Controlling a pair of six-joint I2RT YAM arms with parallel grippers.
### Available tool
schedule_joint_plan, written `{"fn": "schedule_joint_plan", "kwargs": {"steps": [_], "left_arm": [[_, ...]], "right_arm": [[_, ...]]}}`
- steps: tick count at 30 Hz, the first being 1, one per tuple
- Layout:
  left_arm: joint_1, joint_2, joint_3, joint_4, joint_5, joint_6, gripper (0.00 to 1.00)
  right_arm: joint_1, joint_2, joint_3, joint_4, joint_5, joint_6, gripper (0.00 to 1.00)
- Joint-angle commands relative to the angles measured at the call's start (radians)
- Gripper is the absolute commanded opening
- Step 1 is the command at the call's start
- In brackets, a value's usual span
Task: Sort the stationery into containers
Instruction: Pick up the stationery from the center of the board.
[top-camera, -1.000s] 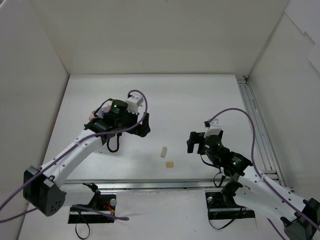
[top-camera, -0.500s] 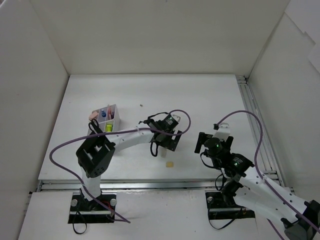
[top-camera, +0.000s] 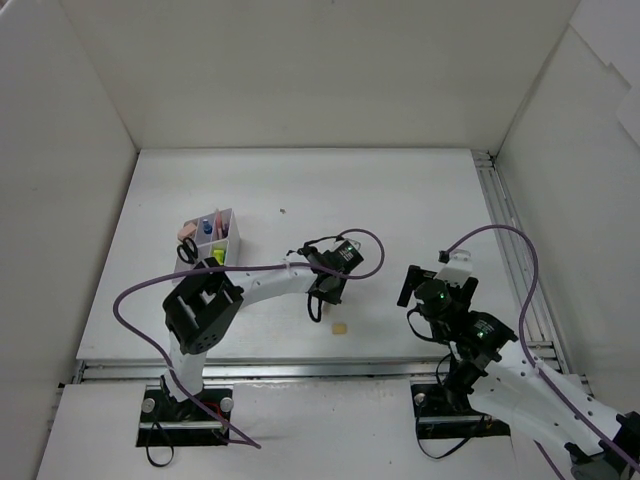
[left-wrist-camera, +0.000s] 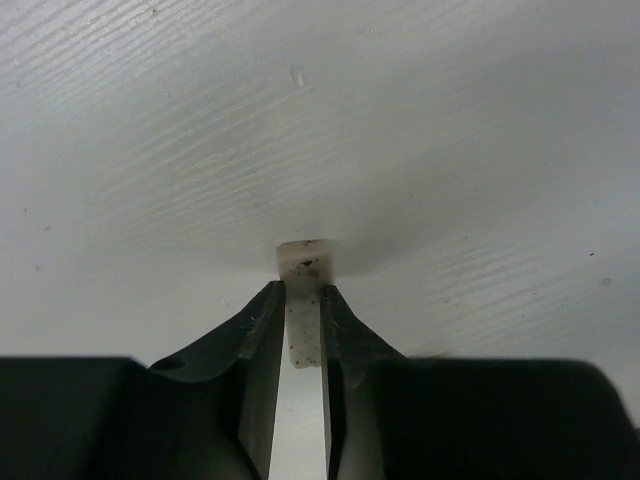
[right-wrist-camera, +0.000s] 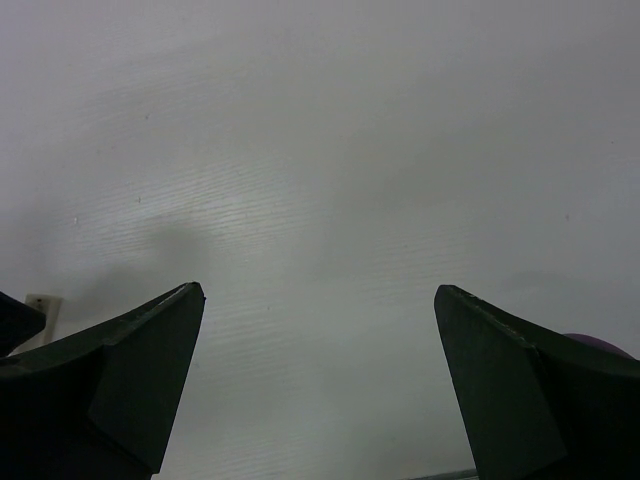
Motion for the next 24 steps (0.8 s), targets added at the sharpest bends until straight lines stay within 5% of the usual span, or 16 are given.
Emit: {"fn": "schedule_joint_plan", "kwargs": {"steps": [1, 6, 11, 15, 19, 23, 24], "left_arm": [[-0.007, -0.011, -0.009, 0.006, 0.03, -0.003, 0.14], [-0.007, -0.018, -0.018, -0.003, 0.027, 0.0, 0.06], [-0.007, -0.014, -0.02, -0.011, 0.053, 0.02, 0.44], [-0.007, -0.011, -0.035, 0.006, 0.101, 0.026, 0.44], [-0.007, 0.0, -0.04, 0.014, 0.113, 0.02, 0.33], [-0.017, -0.017, -0.052, 0.024, 0.116, 0.014, 0.02], [-0.017, -0.027, -0.054, 0.027, 0.111, 0.016, 0.0]], "right_arm": [[-0.005, -0.011, 0.041, 0.005, 0.074, 0.033, 0.98], [-0.004, -0.013, 0.046, 0.0, 0.077, 0.033, 0.98], [-0.007, -0.01, 0.05, -0.004, 0.077, 0.033, 0.98], [-0.002, -0.002, 0.052, -0.004, 0.079, 0.033, 0.98], [-0.004, 0.004, 0.053, -0.003, 0.077, 0.033, 0.98], [-0.005, 0.007, 0.055, -0.004, 0.08, 0.033, 0.98], [-0.005, 0.007, 0.055, -0.004, 0.08, 0.035, 0.98]]}}
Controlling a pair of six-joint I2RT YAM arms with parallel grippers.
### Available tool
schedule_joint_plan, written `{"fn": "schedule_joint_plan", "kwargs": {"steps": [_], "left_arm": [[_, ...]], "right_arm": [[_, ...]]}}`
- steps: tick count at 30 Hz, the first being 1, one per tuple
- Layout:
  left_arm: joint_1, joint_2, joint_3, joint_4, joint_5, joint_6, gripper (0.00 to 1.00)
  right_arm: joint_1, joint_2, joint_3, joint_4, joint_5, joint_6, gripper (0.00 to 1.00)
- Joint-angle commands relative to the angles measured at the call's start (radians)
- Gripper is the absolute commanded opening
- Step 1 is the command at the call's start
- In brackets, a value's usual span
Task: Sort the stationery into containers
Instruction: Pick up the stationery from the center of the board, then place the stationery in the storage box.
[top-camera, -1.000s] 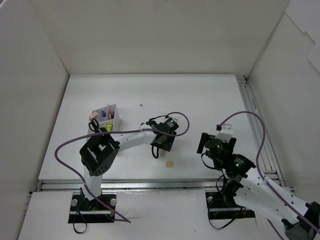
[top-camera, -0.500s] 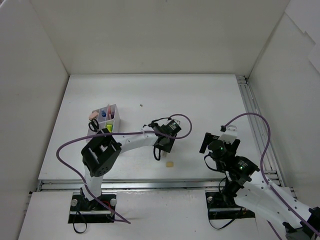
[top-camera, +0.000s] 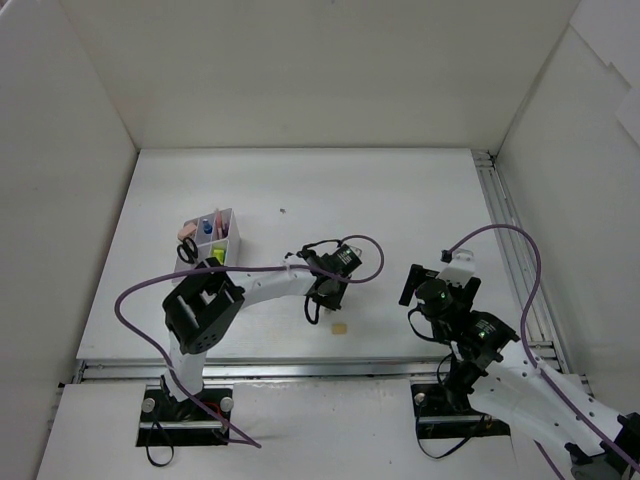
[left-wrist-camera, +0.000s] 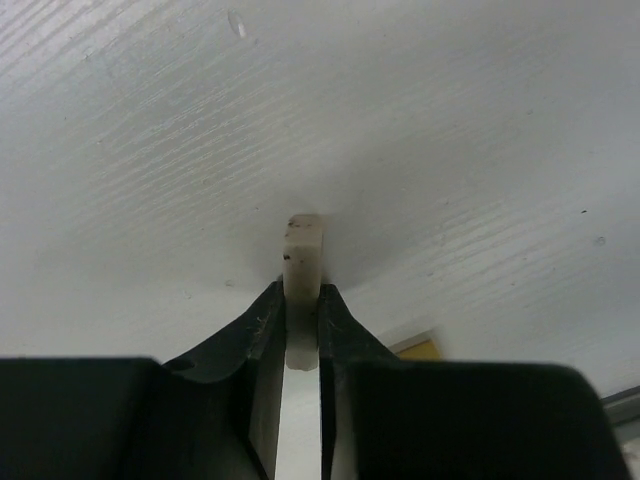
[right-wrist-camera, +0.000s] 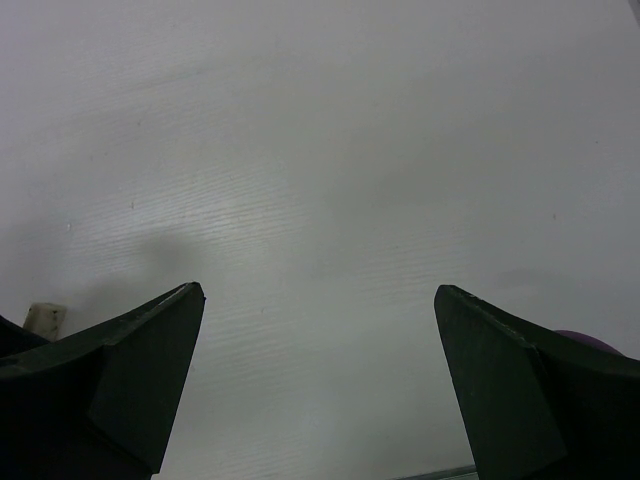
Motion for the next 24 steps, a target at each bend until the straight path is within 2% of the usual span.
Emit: {"fn": "schedule_joint_plan", "kwargs": {"steps": [1, 3, 6, 7, 9, 15, 17, 18, 20, 22, 24], "left_arm": [[0.003, -0.052, -0.024, 0.015, 0.014, -0.003, 0.0], [0.026, -0.089, -0.036, 0.021, 0.003, 0.009, 0.0], [0.113, -0.254, -0.082, 0.024, -0.006, 0.043, 0.0], [0.168, -0.299, -0.099, 0.021, -0.064, 0.049, 0.0], [0.231, -0.444, -0.148, 0.013, -0.083, 0.075, 0.0], [0.472, -0.74, -0.217, -0.06, -0.187, 0.128, 0.0], [0.541, -0.776, -0.226, -0.085, -0.221, 0.134, 0.0], [0.629, -0.788, -0.231, -0.096, -0.226, 0.135, 0.0], [0.72, -0.814, -0.24, -0.108, -0.224, 0.131, 0.0], [0.856, -0.831, -0.248, -0.085, -0.157, 0.125, 0.0], [0.929, -0.856, -0.265, -0.048, -0.143, 0.129, 0.0]], "right_arm": [[-0.005, 0.017, 0.044, 0.018, 0.055, 0.022, 0.98], [-0.005, 0.017, 0.047, 0.018, 0.044, 0.012, 0.98], [-0.005, 0.007, 0.056, 0.02, 0.034, -0.017, 0.98], [-0.002, 0.004, 0.057, 0.02, 0.033, -0.027, 0.98], [-0.005, -0.008, 0.063, 0.02, 0.04, -0.05, 0.98], [-0.002, -0.02, 0.077, 0.024, 0.073, -0.085, 0.98], [0.001, -0.016, 0.082, 0.029, 0.082, -0.094, 0.98], [0.001, -0.011, 0.088, 0.03, 0.09, -0.105, 0.98], [0.007, 0.004, 0.094, 0.038, 0.093, -0.128, 0.98], [0.004, 0.029, 0.102, 0.046, 0.098, -0.14, 0.98], [0.004, 0.059, 0.112, 0.049, 0.098, -0.165, 0.98]]}}
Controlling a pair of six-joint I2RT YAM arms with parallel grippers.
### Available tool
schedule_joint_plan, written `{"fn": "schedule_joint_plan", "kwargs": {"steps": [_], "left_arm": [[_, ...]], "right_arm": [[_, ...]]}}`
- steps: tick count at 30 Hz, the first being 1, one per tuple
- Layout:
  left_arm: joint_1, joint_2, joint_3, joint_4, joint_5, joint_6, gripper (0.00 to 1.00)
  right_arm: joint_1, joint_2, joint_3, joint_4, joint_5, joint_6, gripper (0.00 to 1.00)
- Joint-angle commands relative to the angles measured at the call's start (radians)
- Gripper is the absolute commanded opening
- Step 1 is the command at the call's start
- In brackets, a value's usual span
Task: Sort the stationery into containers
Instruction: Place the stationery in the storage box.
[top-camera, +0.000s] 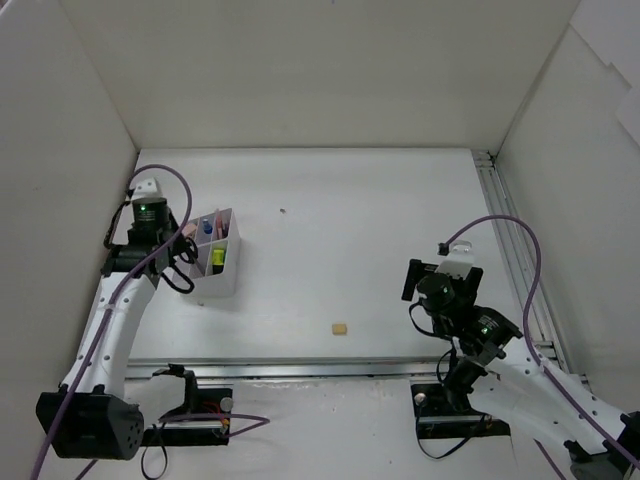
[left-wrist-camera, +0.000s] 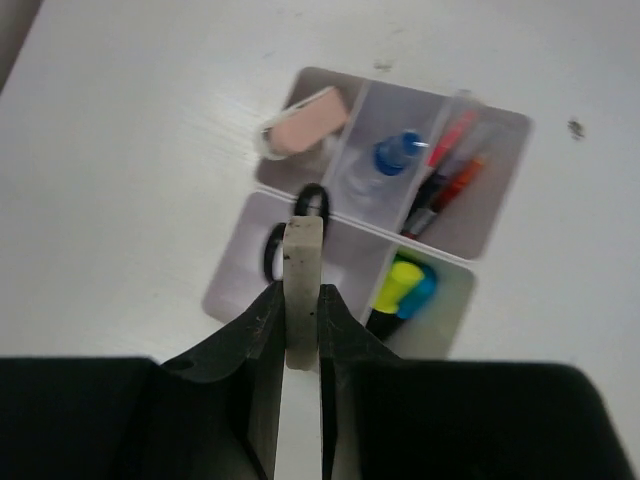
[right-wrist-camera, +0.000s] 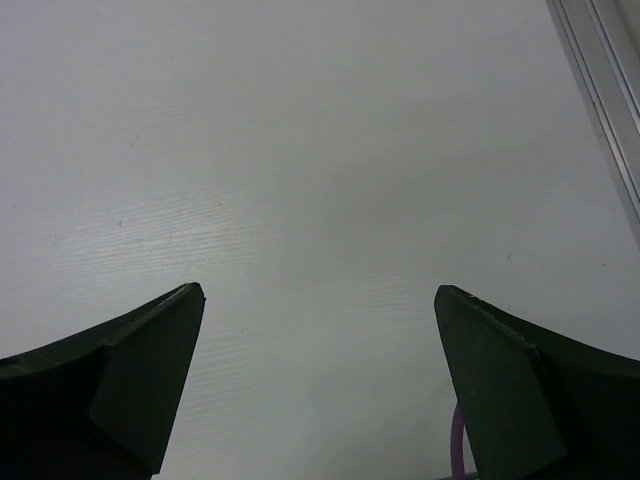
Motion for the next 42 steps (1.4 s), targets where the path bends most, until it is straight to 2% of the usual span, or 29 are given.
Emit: {"fn": "schedule_joint_plan", "kwargs": {"steps": [1, 4, 9, 10, 13, 21, 24, 26, 28, 31, 35, 37, 38, 40, 42], "left_arm": [[0.151, -0.016, -0.031, 0.02, 0.033, 0.032, 0.0], [0.252, -0.015, -0.071, 0.048, 0.069, 0.024, 0.0], [0.331, 0.031, -0.146, 0.123, 0.144, 0.035, 0.0], [0.331, 0.039, -0.169, 0.141, 0.215, 0.047, 0.0], [0.343, 0.092, -0.174, 0.186, 0.299, 0.086, 0.0], [0.333, 0.208, -0.162, 0.187, 0.34, 0.104, 0.0], [0.32, 0.211, -0.156, 0.171, 0.33, 0.103, 0.14], [0.311, 0.206, -0.151, 0.151, 0.319, 0.096, 0.26], [0.302, 0.2, -0.145, 0.135, 0.33, 0.081, 0.45], [0.291, 0.179, -0.133, 0.086, 0.29, 0.054, 0.51], [0.259, 0.078, -0.108, 0.037, 0.25, 0.008, 0.54], [0.259, 0.03, -0.093, 0.022, 0.233, -0.026, 0.59], [0.247, -0.019, -0.085, -0.001, 0.222, -0.035, 0.66], [0.237, -0.09, -0.064, -0.024, 0.189, -0.057, 0.7], [0.195, -0.139, -0.051, -0.032, 0.191, -0.052, 0.96]], "right_arm": [[0.0, 0.059, 0.055, 0.049, 0.058, -0.043, 0.98], [0.001, 0.102, 0.07, 0.05, 0.055, -0.057, 0.98], [0.0, 0.154, 0.09, 0.055, 0.044, -0.068, 0.98], [0.003, 0.157, 0.09, 0.053, 0.041, -0.069, 0.98], [0.001, 0.16, 0.091, 0.055, 0.036, -0.069, 0.98], [0.001, 0.133, 0.084, 0.056, 0.018, -0.061, 0.98], [0.003, 0.134, 0.085, 0.056, 0.01, -0.061, 0.98], [0.0, 0.141, 0.087, 0.056, -0.002, -0.06, 0.98], [0.001, 0.145, 0.088, 0.056, -0.013, -0.061, 0.98], [0.0, 0.148, 0.093, 0.056, -0.042, -0.061, 0.98], [0.0, 0.125, 0.093, 0.053, -0.059, -0.058, 0.98], [0.001, 0.108, 0.088, 0.055, -0.074, -0.057, 0.98], [0.0, 0.098, 0.088, 0.055, -0.079, -0.057, 0.98], [0.0, 0.09, 0.087, 0.055, -0.098, -0.064, 0.98], [0.001, 0.09, 0.087, 0.055, -0.117, -0.068, 0.98]]}}
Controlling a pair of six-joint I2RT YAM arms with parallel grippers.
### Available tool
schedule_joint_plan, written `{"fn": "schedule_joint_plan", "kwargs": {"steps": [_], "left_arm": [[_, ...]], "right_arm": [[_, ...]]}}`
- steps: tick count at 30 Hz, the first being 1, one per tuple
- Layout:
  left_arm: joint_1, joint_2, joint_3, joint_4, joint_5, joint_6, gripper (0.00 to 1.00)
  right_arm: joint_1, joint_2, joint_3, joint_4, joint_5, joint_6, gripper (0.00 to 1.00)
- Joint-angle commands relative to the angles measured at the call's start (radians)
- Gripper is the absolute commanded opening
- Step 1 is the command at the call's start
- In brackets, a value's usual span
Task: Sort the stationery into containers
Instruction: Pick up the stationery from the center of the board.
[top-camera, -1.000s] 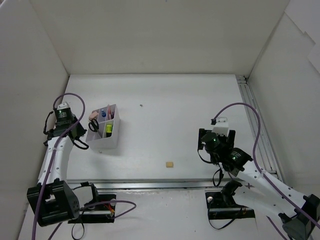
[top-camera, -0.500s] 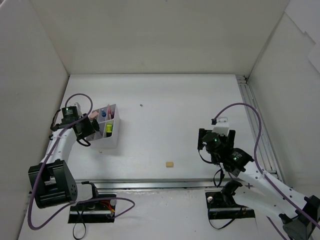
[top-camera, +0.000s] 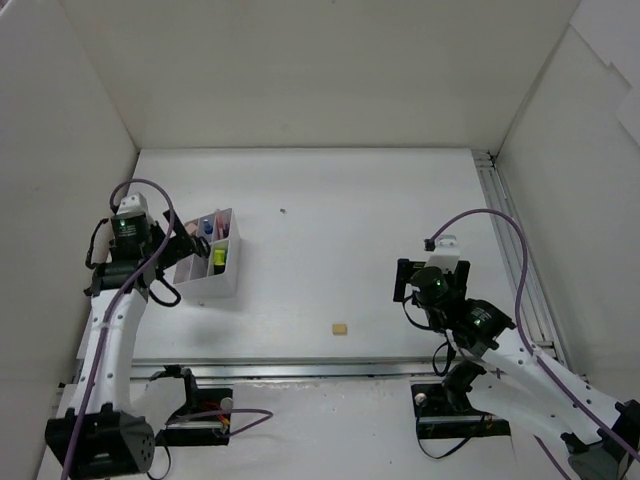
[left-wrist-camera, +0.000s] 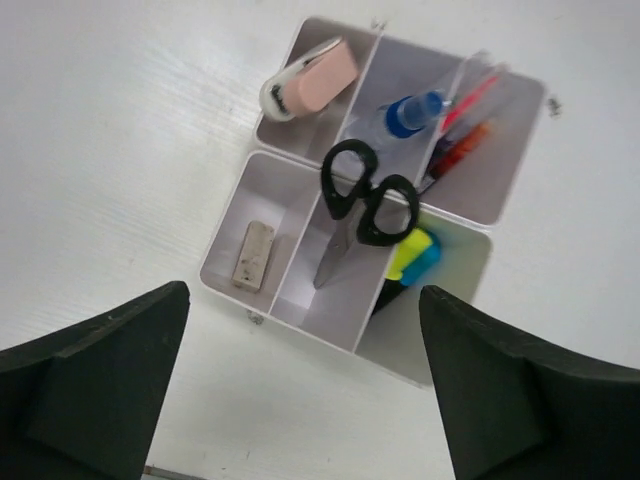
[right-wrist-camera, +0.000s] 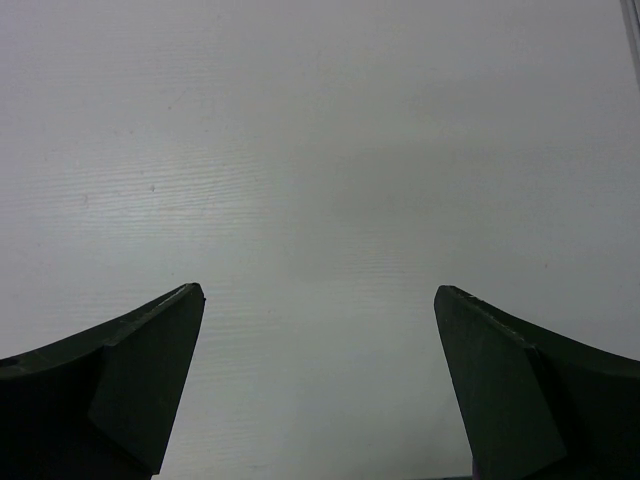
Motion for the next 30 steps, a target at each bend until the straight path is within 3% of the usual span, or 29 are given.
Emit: {"fn": "schedule_joint_plan", "kwargs": {"steps": [1, 5, 6, 8, 9, 12, 16, 21, 25, 30], "left_arm": [[-0.049, -0.126, 0.077, -0.018, -0.029, -0.034, 1.0], [-0.187, -0.174, 0.066, 0.077, 0.112, 0.091, 1.0], [-0.272, -0.162, 0.063, 0.109, 0.139, 0.119, 0.99], [-0.39, -0.07, 0.081, 0.123, 0.164, 0.171, 0.99], [-0.534, -0.024, 0.118, 0.117, 0.148, 0.225, 1.0], [-0.799, 0.166, 0.158, 0.151, 0.102, 0.379, 0.99], [-1.004, 0.427, 0.215, 0.16, 0.049, 0.546, 1.0], [-1.063, 0.62, 0.3, 0.151, 0.072, 0.604, 0.99], [-1.086, 0.654, 0.293, 0.182, 0.206, 0.639, 1.0], [-1.15, 0.673, 0.262, 0.203, 0.189, 0.619, 0.99]], "right_arm": [[0.0, 0.001, 0.048, 0.035, -0.032, -0.003, 0.98], [-0.006, 0.028, 0.06, 0.033, -0.053, 0.026, 0.98], [-0.009, 0.037, 0.066, 0.032, -0.036, 0.085, 0.98], [-0.034, 0.08, 0.086, 0.032, -0.065, 0.112, 0.98], [-0.042, 0.099, 0.095, 0.03, -0.081, 0.12, 0.98], [-0.068, 0.16, 0.137, 0.032, -0.14, 0.114, 0.98], [-0.103, 0.176, 0.148, 0.013, -0.173, 0.091, 0.98], [-0.144, 0.111, 0.117, -0.002, -0.187, 0.089, 0.98], [-0.175, 0.038, 0.089, -0.025, -0.188, 0.089, 0.98], [-0.198, -0.004, 0.072, -0.047, -0.188, 0.078, 0.98]]}}
